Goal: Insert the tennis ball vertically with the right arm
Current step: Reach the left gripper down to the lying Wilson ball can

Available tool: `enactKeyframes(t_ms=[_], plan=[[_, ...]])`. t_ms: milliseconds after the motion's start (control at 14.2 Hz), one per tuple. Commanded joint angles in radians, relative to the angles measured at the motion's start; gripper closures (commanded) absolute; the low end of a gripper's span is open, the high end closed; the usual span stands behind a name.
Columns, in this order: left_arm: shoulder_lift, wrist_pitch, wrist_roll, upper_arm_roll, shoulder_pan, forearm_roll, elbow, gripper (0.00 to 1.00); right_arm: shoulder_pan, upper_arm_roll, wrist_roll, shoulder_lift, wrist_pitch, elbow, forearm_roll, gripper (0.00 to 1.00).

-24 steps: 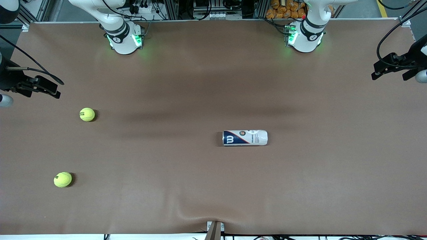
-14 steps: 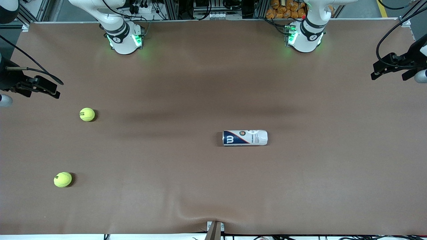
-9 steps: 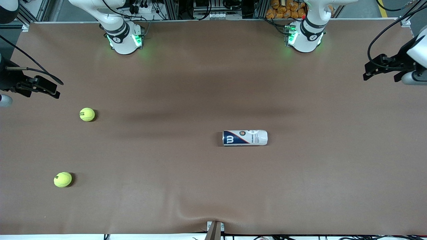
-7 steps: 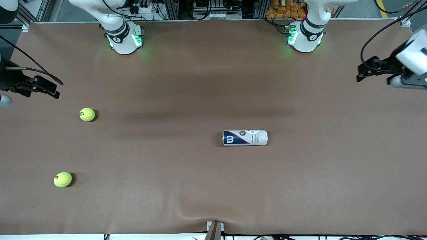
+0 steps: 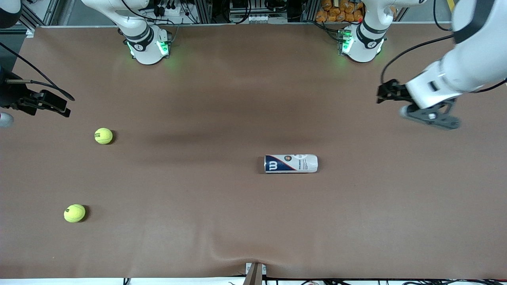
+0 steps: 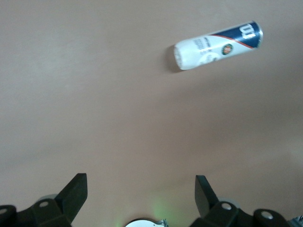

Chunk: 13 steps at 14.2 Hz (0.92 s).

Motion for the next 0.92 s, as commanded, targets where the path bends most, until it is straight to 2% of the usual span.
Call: enactKeyframes(t_ms=[0,282,563,845], plan=[[0.097,0.004,0.066,-0.066,0.000,-0.009,0.079,0.00,-0.003,0.000,0.000,-0.004,-0.013,0.011,-0.007,0.00],[0.206,0.088,0.223,-0.135,-0.002,-0.006,0.112,0.00,-0.003,0.000,0.000,-0.004,-0.013,0.009,-0.007,0.00],[0.343,0.159,0.541,-0.140,-0.047,-0.003,0.159,0.00,-0.005,0.000,0.000,-0.004,-0.013,0.009,-0.007,0.00],[0.424,0.252,0.786,-0.137,-0.055,-0.001,0.178,0.00,-0.005,0.000,0.000,-0.004,-0.013,0.009,-0.007,0.00]])
